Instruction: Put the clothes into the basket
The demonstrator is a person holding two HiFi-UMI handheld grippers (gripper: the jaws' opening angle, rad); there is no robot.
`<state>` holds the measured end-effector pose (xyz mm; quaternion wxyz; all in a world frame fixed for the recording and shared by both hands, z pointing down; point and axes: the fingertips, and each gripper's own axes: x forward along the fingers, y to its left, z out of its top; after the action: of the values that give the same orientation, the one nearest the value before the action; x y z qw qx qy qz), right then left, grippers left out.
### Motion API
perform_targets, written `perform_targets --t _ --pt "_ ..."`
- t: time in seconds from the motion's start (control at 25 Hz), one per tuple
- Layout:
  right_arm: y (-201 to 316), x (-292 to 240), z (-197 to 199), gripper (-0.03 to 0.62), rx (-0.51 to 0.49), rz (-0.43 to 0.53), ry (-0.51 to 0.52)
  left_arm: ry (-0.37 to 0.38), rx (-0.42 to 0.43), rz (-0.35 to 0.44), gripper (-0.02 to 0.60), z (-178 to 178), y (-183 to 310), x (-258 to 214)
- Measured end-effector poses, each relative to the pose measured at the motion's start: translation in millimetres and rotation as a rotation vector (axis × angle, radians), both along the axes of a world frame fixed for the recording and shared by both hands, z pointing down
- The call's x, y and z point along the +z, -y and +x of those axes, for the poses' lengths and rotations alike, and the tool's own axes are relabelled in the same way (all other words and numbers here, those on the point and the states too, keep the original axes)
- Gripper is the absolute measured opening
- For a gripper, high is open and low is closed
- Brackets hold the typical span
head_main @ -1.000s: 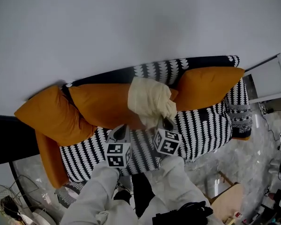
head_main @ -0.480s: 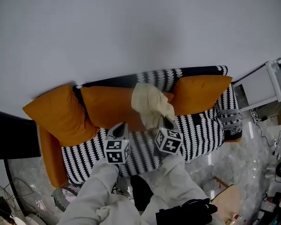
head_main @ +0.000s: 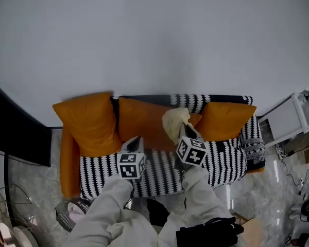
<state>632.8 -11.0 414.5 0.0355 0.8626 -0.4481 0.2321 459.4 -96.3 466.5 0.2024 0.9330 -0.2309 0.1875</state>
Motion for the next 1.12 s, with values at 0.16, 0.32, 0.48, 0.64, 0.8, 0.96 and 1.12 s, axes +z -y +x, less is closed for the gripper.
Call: perform_targets --t 0.16,0.32,0.48,0.64,0.8,0.96,1.12 --pt "26.5 -30.0 -56.8 0.032 -0.089 0.036 -0.007 -0.006 -0.062 0.03 0.0 -58.3 11.0 -21.0" --pt "51.8 -58.1 -104.2 0.032 -0.185 0.054 -0.003 -0.027 -0.128 0.049 0.0 -109.3 20.0 -40.2" --pt "76.0 -76.2 -157.4 0.032 -0.252 0.077 -0.021 -0.04 -0.191 0.066 0.0 -165.4 31.6 -52.6" --pt "91.5 -81.9 -223.0 0.032 -0.323 0.089 -0.027 -0.039 -0.25 0.073 0.0 -230.2 36.5 -58.9" --pt "108.5 -82.8 -286.1 0.032 -0.403 0.099 -0.02 -0.022 -0.319 0.095 0.0 -296.7 46.2 -63.9" --pt "127.5 -73.0 -352.1 0.032 -0.523 0.085 -0.003 0.002 -0.426 0.084 0.0 -361.2 53.9 -58.1" --pt "149.7 -49.7 -421.8 0.032 -0.739 0.011 -0.05 0.028 -0.548 0.059 0.0 -412.6 55.2 -44.3"
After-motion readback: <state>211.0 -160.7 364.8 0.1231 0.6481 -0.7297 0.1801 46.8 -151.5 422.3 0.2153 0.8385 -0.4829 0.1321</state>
